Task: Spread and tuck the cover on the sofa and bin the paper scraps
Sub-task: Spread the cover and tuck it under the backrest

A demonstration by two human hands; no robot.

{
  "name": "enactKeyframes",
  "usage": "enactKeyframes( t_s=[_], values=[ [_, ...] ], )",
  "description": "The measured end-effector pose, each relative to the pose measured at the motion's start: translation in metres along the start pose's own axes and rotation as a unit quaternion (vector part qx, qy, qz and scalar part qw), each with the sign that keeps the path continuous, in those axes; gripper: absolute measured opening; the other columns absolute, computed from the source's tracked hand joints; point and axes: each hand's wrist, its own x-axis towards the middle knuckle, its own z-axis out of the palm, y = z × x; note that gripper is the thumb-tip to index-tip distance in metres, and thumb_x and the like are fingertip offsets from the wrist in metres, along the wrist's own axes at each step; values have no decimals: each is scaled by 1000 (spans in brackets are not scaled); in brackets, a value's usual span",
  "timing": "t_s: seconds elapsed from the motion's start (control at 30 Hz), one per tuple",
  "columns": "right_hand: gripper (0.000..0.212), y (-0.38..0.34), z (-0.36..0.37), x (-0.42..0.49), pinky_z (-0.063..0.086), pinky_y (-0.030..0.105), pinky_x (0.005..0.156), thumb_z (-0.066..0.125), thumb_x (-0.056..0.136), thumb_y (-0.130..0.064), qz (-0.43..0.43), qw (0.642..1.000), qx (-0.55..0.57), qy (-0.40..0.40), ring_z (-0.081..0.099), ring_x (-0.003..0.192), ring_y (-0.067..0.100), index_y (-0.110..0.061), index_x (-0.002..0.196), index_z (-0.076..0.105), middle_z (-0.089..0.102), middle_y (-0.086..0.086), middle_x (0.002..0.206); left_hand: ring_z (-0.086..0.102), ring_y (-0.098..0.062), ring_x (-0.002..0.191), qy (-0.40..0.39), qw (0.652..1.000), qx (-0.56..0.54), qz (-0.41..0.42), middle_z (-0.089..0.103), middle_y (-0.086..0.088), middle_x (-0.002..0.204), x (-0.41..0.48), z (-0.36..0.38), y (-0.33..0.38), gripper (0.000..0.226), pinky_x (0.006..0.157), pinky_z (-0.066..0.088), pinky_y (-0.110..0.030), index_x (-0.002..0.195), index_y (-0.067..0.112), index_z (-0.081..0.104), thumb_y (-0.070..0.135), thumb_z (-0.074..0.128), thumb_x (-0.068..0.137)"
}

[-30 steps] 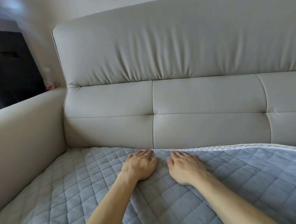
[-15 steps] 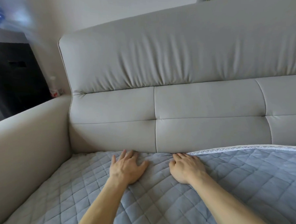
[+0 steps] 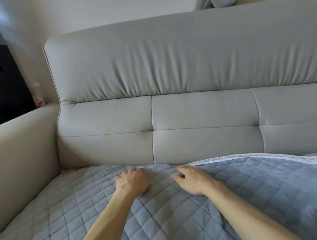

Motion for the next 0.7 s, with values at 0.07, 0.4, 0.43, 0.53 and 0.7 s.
enactKeyframes(
  t_s=[0.07,0.4,0.43,0.53,0.7],
  values=[
    [37,12,-20,-19,38,33,95,34,98,-41,16,999,-26,32,48,127,23,-16,114,57,54,3,138,46,-25,129,31,995,-12,91,51,2,142,-9,-17,22,48,108,35,-46,133,26,55,41,28,97],
    [67,138,-56,-101,10,41,121,18,98,-58,188,979,-71,20,8,150,10,-26,156,14,10,-11,164,15,-11,148,8,961,-28,275,19,6,162,-47,14,186,62,119,11,-41,154,20,24,47,22,98],
    [66,139,-65,-99,12,43,120,18,97,-58,199,976,-82,19,11,150,12,-28,156,15,12,-12,163,11,-10,148,13,962,-26,273,15,7,163,-45,12,192,64,120,9,-41,155,20,19,48,21,97],
    [61,144,-85,-95,15,51,116,18,95,-51,220,970,-104,7,16,147,18,-34,154,21,17,-17,161,12,-12,149,-1,962,-22,271,13,8,163,-40,5,208,67,120,10,-41,155,22,17,51,19,95],
    [59,146,-77,-91,15,56,113,16,94,-45,224,968,-109,20,23,142,19,-30,146,41,33,-11,155,22,-15,145,-4,970,-9,242,27,6,159,-36,11,220,71,115,18,-44,151,23,30,53,15,89]
  ],
)
